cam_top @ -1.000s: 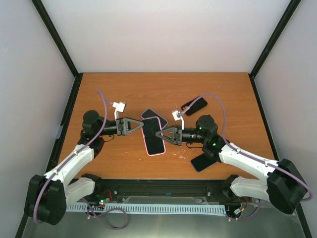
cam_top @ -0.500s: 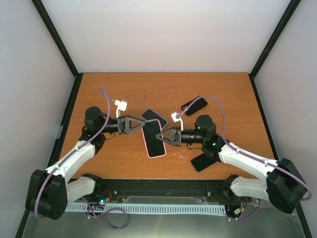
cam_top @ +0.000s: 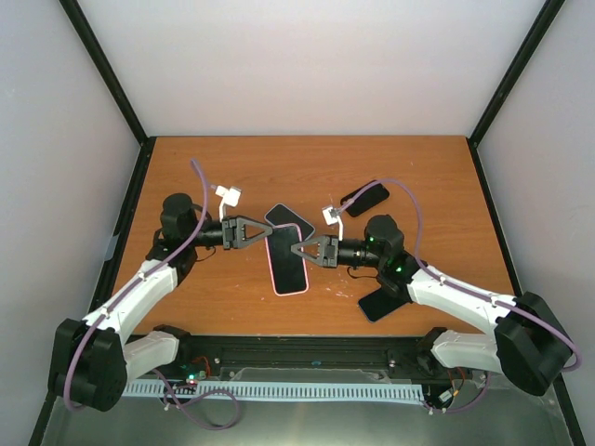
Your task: Put the phone into the phone case
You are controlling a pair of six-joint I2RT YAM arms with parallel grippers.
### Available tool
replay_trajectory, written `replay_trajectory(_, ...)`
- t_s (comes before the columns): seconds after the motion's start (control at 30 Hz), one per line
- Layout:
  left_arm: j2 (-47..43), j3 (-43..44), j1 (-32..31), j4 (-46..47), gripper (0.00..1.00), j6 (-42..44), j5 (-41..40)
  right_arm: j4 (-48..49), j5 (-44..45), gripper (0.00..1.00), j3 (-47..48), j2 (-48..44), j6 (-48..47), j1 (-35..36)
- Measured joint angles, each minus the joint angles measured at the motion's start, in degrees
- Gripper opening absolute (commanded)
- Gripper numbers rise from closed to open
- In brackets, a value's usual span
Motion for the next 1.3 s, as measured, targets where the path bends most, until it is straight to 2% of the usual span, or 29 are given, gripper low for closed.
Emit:
replay_trajectory(0.17,-0.22,0.09,-0.09,-0.37,0.56,-1.01,-0.09,2.10,-0.13,0.12,-0.09,0.07,1.46,0.07)
replay_trajectory(0.27,-0.70,-0.04,-0.15,-0.46,0.61,-1.44,-0.09,3.56,0.50,0.12,-0.44,0.07,2.36,0.07)
replay_trajectory(0.37,-0.74,-0.15,-0.15,-0.35,0.61,-1.79,-0.09,4.63,0.70,0.12,-0.66,0.07,2.95,0.07)
replay_trajectory(0.47,-0.74,-0.52,-0.15,0.11,0.52,-2.05,-0.07,5.97,0.68,0.12,-0.87,0.09,3.63,0.07)
replay_trajectory(0.6,-0.55,-0.61,-0.15,0.42,0.18,-2.29,-0.07,8.11,0.28,0.13,-0.98,0.61,4.50,0.07)
replay_trajectory(0.73,0.17,-0.37,-0.13,0.92,0.01,-2.40,0.15,8.50,0.26,0.18,-1.27,1.73,4.44,-0.11)
replay_trajectory(1.03,1.49,-0.15,-0.20,0.28,0.00,0.00,0.33,7.96,1.22,0.33,-1.53,1.88,5.01,-0.13)
replay_trajectory(1.3,1.95,0.15,-0.17,-1.18,0.00,1.77,0.09,5.14,3.39,0.39,-0.20,1.88,4.17,-0.09)
